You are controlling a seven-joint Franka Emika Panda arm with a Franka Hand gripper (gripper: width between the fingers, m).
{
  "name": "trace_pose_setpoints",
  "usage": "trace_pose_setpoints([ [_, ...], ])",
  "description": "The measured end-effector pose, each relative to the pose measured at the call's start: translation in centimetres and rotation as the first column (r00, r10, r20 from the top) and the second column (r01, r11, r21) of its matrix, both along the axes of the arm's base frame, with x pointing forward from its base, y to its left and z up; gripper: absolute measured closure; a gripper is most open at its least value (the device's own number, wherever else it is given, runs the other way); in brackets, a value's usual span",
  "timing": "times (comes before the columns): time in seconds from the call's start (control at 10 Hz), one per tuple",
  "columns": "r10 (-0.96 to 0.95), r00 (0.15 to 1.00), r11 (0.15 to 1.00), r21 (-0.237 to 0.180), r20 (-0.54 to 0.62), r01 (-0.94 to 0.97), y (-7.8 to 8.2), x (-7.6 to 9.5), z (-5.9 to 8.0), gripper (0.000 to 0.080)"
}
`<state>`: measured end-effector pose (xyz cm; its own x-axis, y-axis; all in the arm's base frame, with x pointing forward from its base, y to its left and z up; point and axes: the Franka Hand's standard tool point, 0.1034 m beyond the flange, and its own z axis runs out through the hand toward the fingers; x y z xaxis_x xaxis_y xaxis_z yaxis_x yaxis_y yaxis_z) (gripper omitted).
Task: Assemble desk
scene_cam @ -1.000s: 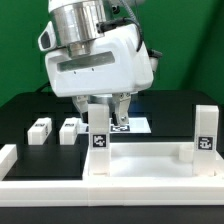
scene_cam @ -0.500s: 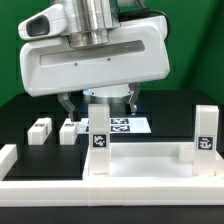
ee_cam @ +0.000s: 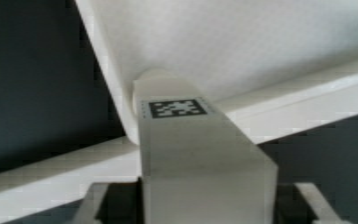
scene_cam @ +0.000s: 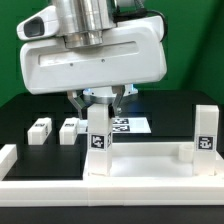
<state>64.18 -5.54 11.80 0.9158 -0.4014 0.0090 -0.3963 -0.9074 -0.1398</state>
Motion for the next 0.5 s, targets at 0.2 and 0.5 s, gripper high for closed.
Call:
trace_pose_setpoints([
  [0.2,-0.298,0.954,0.954,0.015,-0.032,0.298,-0.45,0.09,0.05,0.0494],
  [0.5,-0.779,0.597,0.598,0.057,-0.192,0.799,0.05,-0.23,-0.03,0.0499],
])
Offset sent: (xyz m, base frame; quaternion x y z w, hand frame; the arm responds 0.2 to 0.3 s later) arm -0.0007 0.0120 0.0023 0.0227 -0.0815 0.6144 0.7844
